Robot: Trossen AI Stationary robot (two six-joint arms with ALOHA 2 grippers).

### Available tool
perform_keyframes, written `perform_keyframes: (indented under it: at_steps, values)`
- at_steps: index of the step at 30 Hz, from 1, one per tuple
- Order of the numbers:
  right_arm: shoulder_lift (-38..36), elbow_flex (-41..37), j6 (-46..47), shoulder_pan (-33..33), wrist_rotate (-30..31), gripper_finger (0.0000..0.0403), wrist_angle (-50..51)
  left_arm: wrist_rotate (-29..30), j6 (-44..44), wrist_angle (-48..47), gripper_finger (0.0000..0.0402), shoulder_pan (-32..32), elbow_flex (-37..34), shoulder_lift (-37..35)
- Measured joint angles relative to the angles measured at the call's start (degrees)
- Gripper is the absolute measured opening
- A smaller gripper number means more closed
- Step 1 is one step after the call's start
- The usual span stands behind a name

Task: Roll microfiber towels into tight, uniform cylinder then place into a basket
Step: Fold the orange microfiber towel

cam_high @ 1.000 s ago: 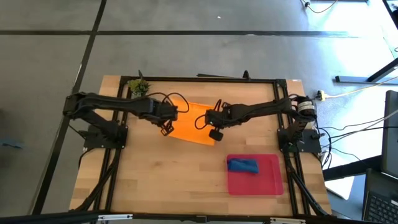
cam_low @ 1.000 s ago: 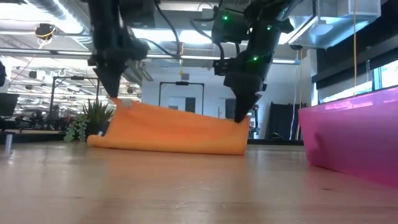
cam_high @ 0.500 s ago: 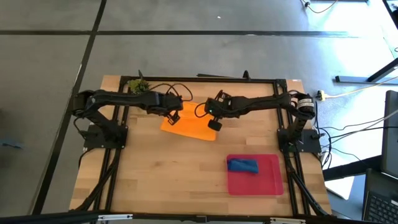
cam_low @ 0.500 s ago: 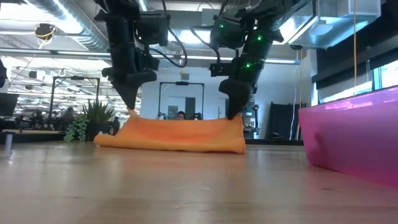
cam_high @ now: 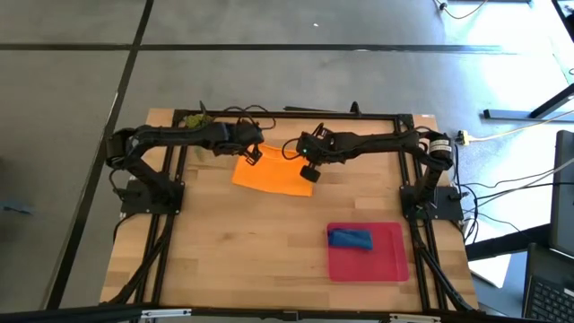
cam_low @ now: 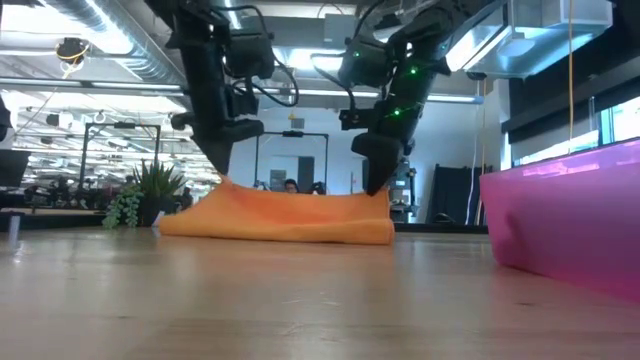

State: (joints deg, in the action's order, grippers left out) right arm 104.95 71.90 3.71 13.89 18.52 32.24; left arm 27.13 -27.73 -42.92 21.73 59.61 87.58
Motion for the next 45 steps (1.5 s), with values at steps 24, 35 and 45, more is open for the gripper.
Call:
perform_keyframes:
  at_steps: [24,35,45]
  values:
    - [0.0,0.0,1.82,0.07,-0.15,0.007,-0.3,0.38,1.27,5.47,0.0,0.55,0.0,0.29]
    - [0.0,0.02,3.48,0.07,-0.63,0.0119,-0.28,-3.33,-0.97,5.07,0.0022,2.09,0.0,0.27]
    - [0.0,0.02,3.53,0.07,-0.66,0.0119,-0.27,-5.87,0.2,5.01,0.0008,3.22,0.0,0.27]
